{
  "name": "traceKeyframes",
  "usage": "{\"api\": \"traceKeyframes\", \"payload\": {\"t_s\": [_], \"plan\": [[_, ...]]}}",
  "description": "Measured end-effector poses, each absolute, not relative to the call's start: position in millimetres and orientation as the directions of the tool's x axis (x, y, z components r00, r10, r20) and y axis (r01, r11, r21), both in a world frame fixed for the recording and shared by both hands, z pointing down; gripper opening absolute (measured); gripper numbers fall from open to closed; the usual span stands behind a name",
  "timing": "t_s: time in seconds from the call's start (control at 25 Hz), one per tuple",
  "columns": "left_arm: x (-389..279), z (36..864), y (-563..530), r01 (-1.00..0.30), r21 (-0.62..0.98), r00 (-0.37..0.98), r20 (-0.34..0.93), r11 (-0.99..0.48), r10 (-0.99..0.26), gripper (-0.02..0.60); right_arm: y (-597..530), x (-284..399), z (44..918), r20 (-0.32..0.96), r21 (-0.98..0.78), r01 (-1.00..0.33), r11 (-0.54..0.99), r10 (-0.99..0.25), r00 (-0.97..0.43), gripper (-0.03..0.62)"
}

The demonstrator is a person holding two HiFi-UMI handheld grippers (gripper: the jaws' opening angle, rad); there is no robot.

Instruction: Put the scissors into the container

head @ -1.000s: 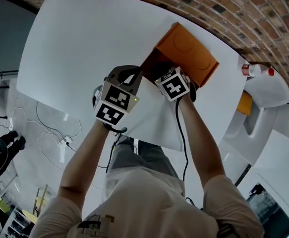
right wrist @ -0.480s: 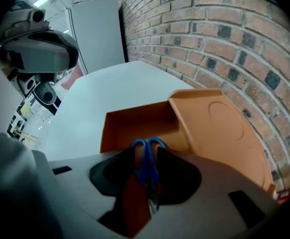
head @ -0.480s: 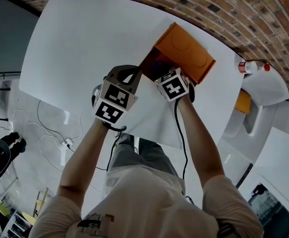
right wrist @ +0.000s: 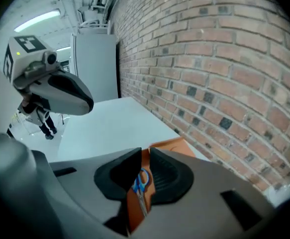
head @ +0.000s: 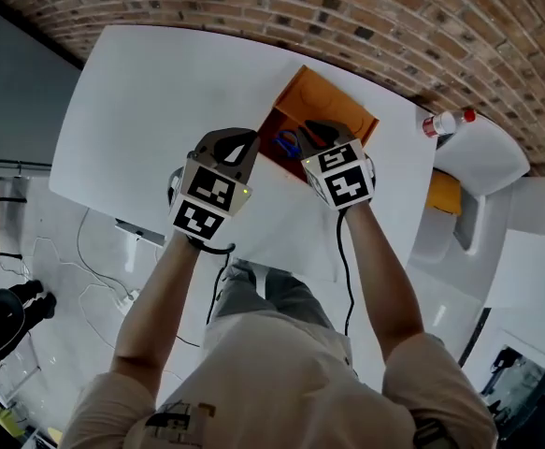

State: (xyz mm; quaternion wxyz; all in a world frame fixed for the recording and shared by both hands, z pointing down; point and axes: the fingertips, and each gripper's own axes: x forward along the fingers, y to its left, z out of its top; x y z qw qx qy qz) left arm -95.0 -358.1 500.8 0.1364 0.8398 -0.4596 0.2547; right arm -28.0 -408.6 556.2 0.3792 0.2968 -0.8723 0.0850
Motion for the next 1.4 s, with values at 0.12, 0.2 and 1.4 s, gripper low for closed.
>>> {"api": "traceKeyframes", "payload": {"t_s": [0.12,0.2,1.4], "plan": [[-94,472,-358,-0.842,-0.043,0.441,0.52,-0.537,-0.732,0.008,-408,-18,509,0.642,0.114,-0.611,0.783,-0.528,-0.556,0.036],[-93,453,-357,-0.849,-0.056,0.435,0.491,-0.526,-0.755,0.008,-403,-11,478,0.591,0.121,-0.627,0.769,-0.564,-0.577,0.026],[-47,251,-234,-0.797,-0.24,0.53,0.161,-0.554,-0.832,0.008,-237,71,233,0.087,0.081,-0.71,0.7,-0.714,-0.695,0.008]]}}
